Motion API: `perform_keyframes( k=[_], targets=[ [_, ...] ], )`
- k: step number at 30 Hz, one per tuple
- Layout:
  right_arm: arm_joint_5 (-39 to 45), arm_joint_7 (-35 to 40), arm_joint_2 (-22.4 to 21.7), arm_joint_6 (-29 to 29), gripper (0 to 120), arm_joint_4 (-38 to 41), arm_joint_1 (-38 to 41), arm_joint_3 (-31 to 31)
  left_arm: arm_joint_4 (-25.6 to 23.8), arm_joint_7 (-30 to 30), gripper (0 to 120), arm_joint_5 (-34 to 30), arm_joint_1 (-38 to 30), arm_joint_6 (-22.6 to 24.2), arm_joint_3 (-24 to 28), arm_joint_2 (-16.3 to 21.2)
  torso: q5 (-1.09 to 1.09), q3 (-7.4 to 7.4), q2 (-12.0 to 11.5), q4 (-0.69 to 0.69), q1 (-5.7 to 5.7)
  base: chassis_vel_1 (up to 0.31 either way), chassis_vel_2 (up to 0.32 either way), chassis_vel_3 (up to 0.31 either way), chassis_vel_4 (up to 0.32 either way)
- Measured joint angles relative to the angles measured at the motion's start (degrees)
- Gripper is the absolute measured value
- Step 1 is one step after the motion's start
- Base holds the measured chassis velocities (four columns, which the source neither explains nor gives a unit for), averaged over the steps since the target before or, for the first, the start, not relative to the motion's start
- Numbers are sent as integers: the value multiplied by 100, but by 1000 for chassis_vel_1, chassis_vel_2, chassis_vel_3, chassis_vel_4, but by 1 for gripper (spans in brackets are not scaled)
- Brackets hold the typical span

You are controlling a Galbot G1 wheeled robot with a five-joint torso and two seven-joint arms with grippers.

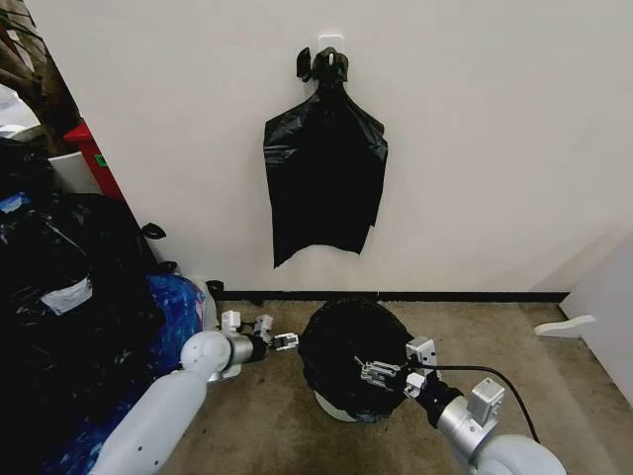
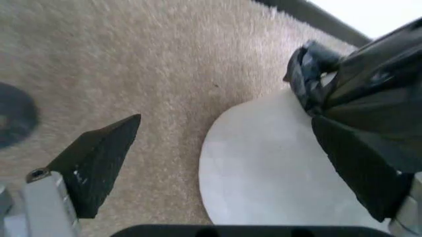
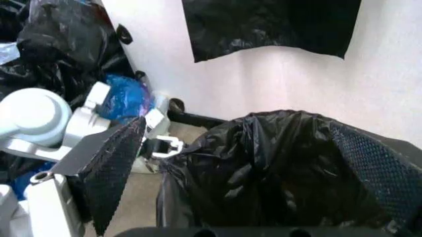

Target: Place the garbage bag over the trash bin.

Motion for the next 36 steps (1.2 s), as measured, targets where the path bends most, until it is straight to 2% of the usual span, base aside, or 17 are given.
perform_keyframes(
  k=[5,7,10,11,12,13,16,19,20,24,25,26,29,32,33,34,36],
  targets=[
    [63,45,30,5,100,128,-37,67,-552,14,100,-245,257,-53,-119,220,-1,0,0,0,0,0,0,0,0],
    [146,124,52,32,100,204,-56,137,-849,22,100,-207,373,-269,-150,317,0,0,0,0,0,0,0,0,0],
    [310,274,132,108,100,311,-157,329,-1534,19,100,432,648,-1096,-166,516,-1,-1,0,0,0,0,0,0,0],
    [355,316,162,153,100,335,-211,386,-1736,-7,100,748,739,-1542,-172,578,0,-1,0,0,0,0,0,0,0],
    [355,316,162,153,100,335,-211,386,-1736,-7,100,748,739,-1542,-172,578,0,-1,0,0,0,0,0,0,0],
    [393,354,190,202,100,354,-281,434,-1975,-116,100,1186,854,-2063,-186,652,-1,-1,0,-2,0,0,0,0,0],
    [446,413,231,329,100,376,-431,505,-2474,-387,100,2135,1185,-2917,-394,827,-1,-1,0,-1,0,0,0,0,0],
    [434,434,308,455,100,386,-510,544,-3056,-555,100,2690,1675,-3312,-843,951,0,-1,0,-1,0,0,0,0,0],
    [434,434,308,455,100,386,-510,544,-3056,-555,100,2690,1675,-3312,-843,951,0,-1,0,-1,0,0,0,0,0],
    [299,469,457,873,100,394,-603,537,-3688,-633,100,2942,2544,-4032,-1511,1003,-1,-1,0,2,0,0,0,0,0],
    [264,473,472,964,100,385,-624,533,-3772,-633,100,2983,2682,-4158,-1626,1002,-1,-1,0,3,0,0,0,0,0],
    [133,509,547,1226,100,351,-697,519,-3948,-623,100,3103,3031,-4511,-1950,950,-2,-1,0,-3,0,0,0,0,0],
    [61,558,600,1356,100,332,-742,510,-4052,-621,100,3167,3234,-4675,-2132,903,-2,-1,0,-2,0,0,0,0,0],
    [-383,935,993,1946,100,242,-936,456,-4555,-599,100,3443,4265,-5203,-3006,551,-1,-1,0,5,-1,0,0,0,0],
    [-544,1017,1132,2112,100,201,-982,464,-4679,-576,100,3506,4546,-5305,-3246,393,0,-1,0,1,-1,0,0,0,0],
    [-544,1017,1132,2112,100,201,-982,464,-4679,-576,100,3506,4546,-5305,-3246,393,0,-1,0,1,-1,0,0,0,0],
    [-909,1133,1472,2482,100,90,-1084,539,-4939,-513,100,3621,5026,-5501,-3662,-4,1,-1,0,1,-1,0,0,0,0]
  ],
)
